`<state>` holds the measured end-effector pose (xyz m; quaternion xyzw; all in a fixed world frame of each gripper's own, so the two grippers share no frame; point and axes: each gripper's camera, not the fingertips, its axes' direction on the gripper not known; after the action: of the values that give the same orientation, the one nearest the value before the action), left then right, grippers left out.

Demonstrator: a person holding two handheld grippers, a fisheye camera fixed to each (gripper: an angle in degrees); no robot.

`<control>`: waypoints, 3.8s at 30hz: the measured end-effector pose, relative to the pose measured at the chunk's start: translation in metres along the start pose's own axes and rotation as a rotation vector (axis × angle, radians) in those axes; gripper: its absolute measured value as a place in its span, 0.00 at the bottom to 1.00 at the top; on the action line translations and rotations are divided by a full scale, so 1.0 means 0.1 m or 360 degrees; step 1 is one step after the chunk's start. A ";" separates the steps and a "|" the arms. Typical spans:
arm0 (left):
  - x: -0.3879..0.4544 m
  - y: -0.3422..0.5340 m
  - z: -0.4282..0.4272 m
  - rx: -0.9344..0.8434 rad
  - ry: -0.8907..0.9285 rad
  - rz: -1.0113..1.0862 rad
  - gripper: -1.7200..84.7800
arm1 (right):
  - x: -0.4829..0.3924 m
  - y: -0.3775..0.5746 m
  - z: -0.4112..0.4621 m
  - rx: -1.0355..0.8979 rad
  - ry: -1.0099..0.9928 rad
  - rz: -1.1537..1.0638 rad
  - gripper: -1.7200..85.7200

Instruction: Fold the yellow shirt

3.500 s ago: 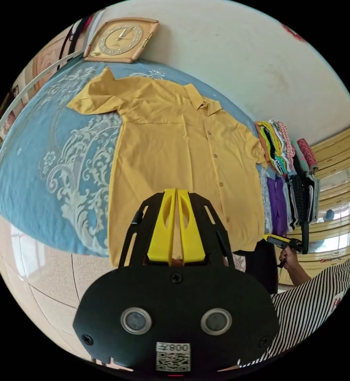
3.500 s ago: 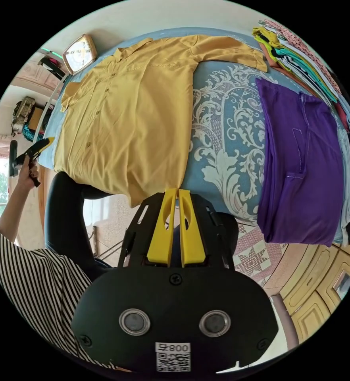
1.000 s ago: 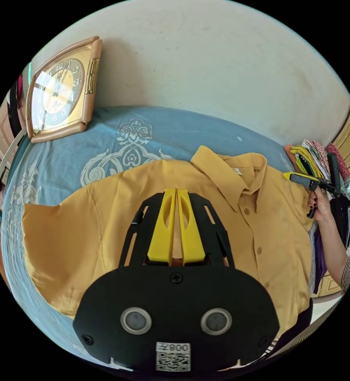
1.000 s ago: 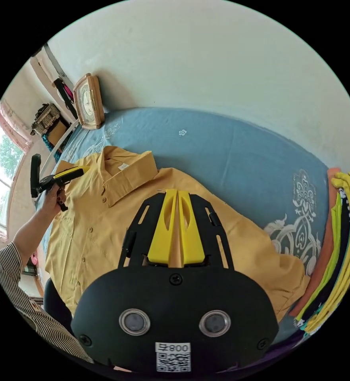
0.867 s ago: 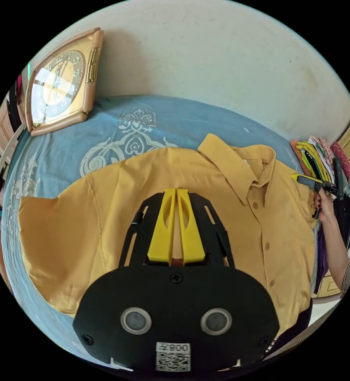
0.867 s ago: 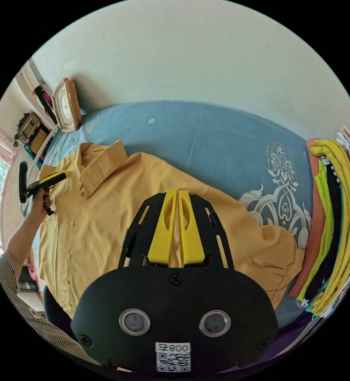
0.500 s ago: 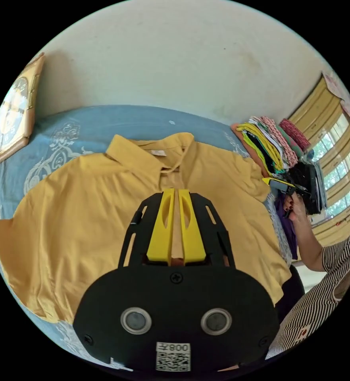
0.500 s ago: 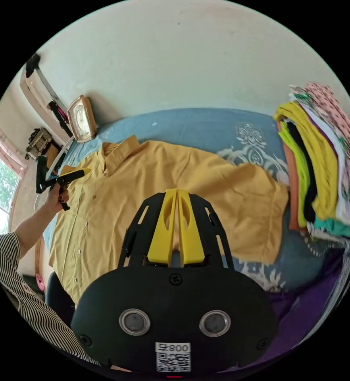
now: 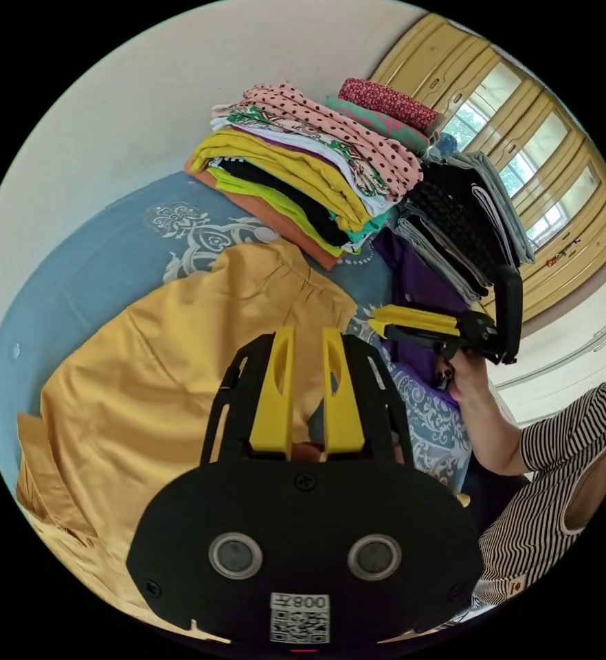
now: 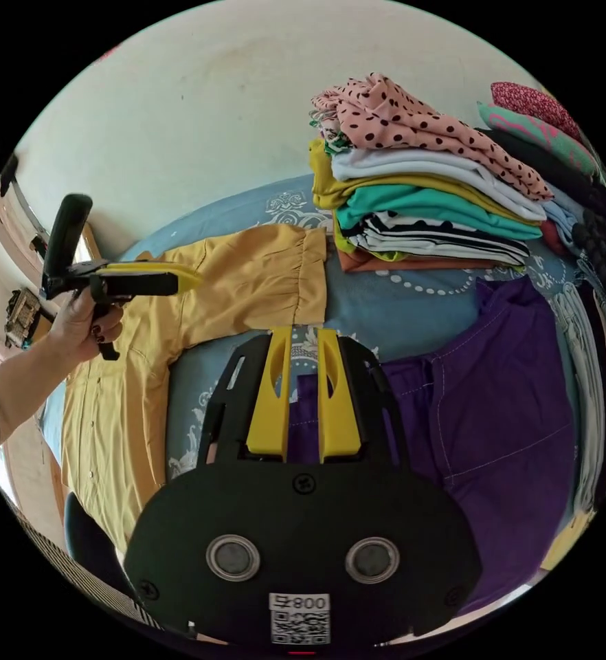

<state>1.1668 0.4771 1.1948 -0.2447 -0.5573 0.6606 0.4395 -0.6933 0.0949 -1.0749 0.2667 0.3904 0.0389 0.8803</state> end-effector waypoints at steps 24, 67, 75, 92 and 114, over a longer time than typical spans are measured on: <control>1.07 -1.61 0.80 -0.0209 -0.0465 -0.0075 0.05 | 0.49 0.36 -0.33 -0.0094 -0.0120 0.0035 0.05; -0.85 3.74 -1.21 0.0641 -0.0191 -0.1239 0.03 | -2.61 0.64 -0.27 -0.0271 -0.0830 -0.0881 0.02; -0.91 4.18 -1.04 0.0598 -0.0271 -0.1378 0.03 | -2.45 0.40 -0.37 -0.0020 -0.0560 -0.0687 0.02; -1.00 4.16 -0.49 0.0294 -0.0515 -0.1078 0.02 | -2.54 -0.09 -0.03 -0.0145 -0.0358 -0.0633 0.02; -0.58 5.48 0.28 0.0178 -0.0149 -0.0819 0.02 | -2.27 -2.19 0.42 -0.0124 -0.0512 -0.0533 0.02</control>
<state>1.0033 0.4170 0.6710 -0.0395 -0.5835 0.5676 0.5795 -0.8519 -0.1737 -1.0100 0.1669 0.2821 -0.1357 0.9350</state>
